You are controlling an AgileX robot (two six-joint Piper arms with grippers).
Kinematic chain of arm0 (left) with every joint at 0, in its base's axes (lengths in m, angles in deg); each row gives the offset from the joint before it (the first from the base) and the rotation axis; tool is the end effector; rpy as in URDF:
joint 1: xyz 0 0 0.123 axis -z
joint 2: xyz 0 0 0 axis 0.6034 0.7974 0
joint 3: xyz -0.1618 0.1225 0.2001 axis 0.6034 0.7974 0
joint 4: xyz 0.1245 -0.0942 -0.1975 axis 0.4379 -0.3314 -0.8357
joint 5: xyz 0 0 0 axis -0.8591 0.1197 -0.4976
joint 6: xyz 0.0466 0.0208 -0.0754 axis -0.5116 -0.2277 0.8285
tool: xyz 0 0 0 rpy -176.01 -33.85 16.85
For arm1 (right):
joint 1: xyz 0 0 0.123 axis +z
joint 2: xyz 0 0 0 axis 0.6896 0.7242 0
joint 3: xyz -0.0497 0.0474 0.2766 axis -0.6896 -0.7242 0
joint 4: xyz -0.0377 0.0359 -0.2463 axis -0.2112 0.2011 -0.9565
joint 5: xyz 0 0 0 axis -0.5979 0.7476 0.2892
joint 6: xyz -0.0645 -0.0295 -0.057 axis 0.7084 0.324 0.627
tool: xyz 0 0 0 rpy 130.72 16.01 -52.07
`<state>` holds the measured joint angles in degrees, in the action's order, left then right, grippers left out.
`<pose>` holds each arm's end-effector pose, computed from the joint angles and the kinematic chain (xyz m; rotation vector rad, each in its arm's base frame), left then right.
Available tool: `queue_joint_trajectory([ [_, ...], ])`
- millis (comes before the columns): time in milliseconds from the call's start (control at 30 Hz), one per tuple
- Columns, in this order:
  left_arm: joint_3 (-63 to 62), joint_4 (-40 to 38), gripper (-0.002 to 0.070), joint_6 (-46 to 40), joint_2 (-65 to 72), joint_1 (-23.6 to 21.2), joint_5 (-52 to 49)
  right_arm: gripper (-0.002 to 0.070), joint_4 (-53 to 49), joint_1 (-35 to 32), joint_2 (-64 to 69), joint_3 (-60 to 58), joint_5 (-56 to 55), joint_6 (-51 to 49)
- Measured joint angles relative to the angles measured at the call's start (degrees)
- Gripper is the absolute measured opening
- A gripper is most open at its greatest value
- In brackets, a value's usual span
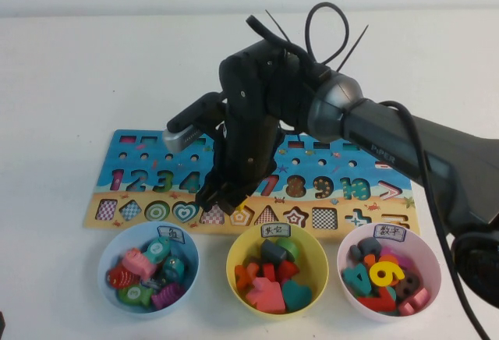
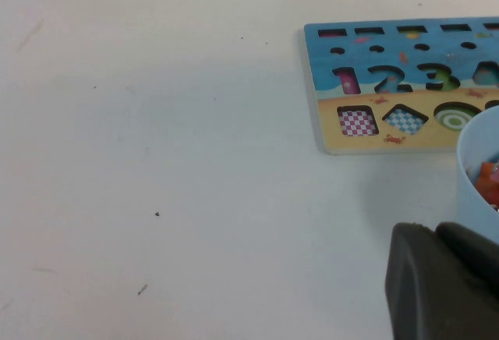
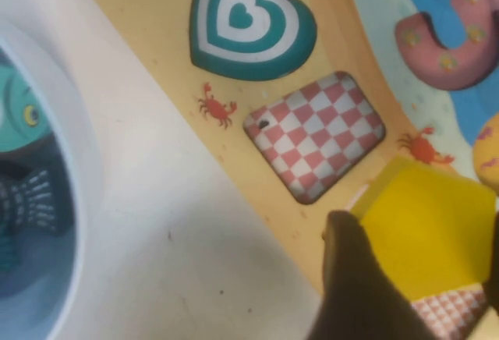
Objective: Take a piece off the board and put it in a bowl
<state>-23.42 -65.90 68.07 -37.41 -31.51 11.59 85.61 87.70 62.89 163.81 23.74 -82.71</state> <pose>0.0525 -0.0056 0.1720 0.0904 1.8665 -0.0766 0.3470 0.3427 0.2173 -1.2311 2.6605 0.1836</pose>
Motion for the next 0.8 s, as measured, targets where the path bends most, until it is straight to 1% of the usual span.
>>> queue_joint_trajectory([
  [167,0.0,0.0,-0.0003,0.0,0.0,0.0,0.0,0.0302,0.1,0.0,-4.6,-0.5,0.0,0.0],
  [267,0.0,0.0,-0.0003,0.0,0.0,0.0,0.0,0.0302,0.1,0.3,-9.1,-4.1,-0.1,0.0],
  [333,0.0,0.0,-0.0003,0.0,0.0,0.0,0.0,0.0302,0.1,0.7,-12.7,-8.8,-0.1,0.0],
  [500,0.0,0.0,-0.0003,0.0,0.0,0.0,0.0,0.0302,0.1,1.7,-23.1,-25.7,0.0,0.0],
  [633,0.0,0.0,-0.0003,0.0,0.0,0.0,0.0,0.0307,0.2,1.7,-27.4,-34.0,-1.1,0.0],
  [733,0.0,0.0,-0.0003,0.0,0.0,0.0,0.0,0.0348,1.5,1.7,-27.6,-37.4,-4.2,0.0],
  [800,0.0,0.0,-0.0003,0.0,0.0,0.0,0.0,0.0408,3.4,1.7,-27.4,-38.6,-6.0,0.5],
])
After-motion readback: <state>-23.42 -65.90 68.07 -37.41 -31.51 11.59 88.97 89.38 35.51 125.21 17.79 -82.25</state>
